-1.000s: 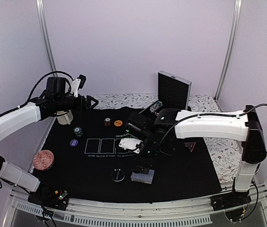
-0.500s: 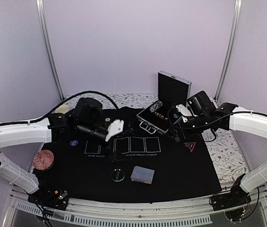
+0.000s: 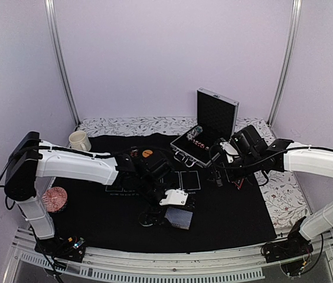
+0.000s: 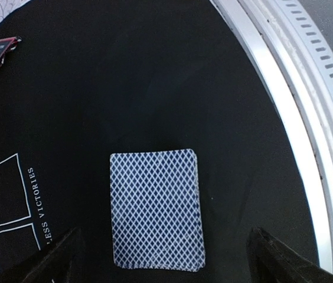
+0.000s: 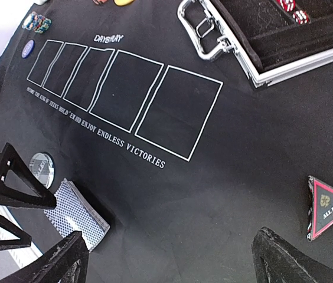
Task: Distribute texas hold em gaming equipment
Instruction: Adjust the face-down deck piles in the dealer area.
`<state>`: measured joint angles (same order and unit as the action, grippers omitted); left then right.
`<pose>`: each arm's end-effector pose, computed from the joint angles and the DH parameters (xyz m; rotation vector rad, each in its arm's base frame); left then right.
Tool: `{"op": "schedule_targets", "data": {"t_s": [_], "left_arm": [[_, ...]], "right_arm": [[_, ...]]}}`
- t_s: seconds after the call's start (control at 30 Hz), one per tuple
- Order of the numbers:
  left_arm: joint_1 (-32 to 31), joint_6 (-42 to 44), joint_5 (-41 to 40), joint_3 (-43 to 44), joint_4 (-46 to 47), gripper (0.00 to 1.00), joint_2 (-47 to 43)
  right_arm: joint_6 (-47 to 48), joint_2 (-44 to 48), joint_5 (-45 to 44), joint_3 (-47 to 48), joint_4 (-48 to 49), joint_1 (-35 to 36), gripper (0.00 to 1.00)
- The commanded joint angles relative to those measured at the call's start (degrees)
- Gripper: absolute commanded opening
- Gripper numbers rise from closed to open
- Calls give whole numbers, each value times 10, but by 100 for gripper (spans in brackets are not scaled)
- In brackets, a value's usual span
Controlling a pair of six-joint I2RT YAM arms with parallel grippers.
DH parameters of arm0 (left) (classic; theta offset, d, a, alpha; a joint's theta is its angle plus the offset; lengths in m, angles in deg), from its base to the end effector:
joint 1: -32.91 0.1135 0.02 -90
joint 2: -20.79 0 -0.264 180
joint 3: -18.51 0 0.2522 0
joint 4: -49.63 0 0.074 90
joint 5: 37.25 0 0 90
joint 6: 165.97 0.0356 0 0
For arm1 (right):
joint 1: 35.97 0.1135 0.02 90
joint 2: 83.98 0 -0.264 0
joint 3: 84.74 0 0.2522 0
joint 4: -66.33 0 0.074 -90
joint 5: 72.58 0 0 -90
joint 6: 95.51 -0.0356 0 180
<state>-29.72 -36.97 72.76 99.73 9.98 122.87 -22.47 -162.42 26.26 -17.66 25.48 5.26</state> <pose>0.1564 -0.3287 0.1883 2.1291 1.5770 -0.5996 0.2079 0.1895 0.2362 -0.6074 2.5009 0.6020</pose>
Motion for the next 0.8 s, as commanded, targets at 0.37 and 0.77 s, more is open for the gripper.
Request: {"op": "schedule_targets", "data": {"t_s": [0.37, 0.77], "left_arm": [[-12, -14, -45, -7, 12, 98, 5], [49, -440, -181, -63, 118, 73, -95]], "right_arm": [[-9, 13, -6, -15, 13, -6, 99], [-18, 12, -16, -15, 4, -6, 99]]}}
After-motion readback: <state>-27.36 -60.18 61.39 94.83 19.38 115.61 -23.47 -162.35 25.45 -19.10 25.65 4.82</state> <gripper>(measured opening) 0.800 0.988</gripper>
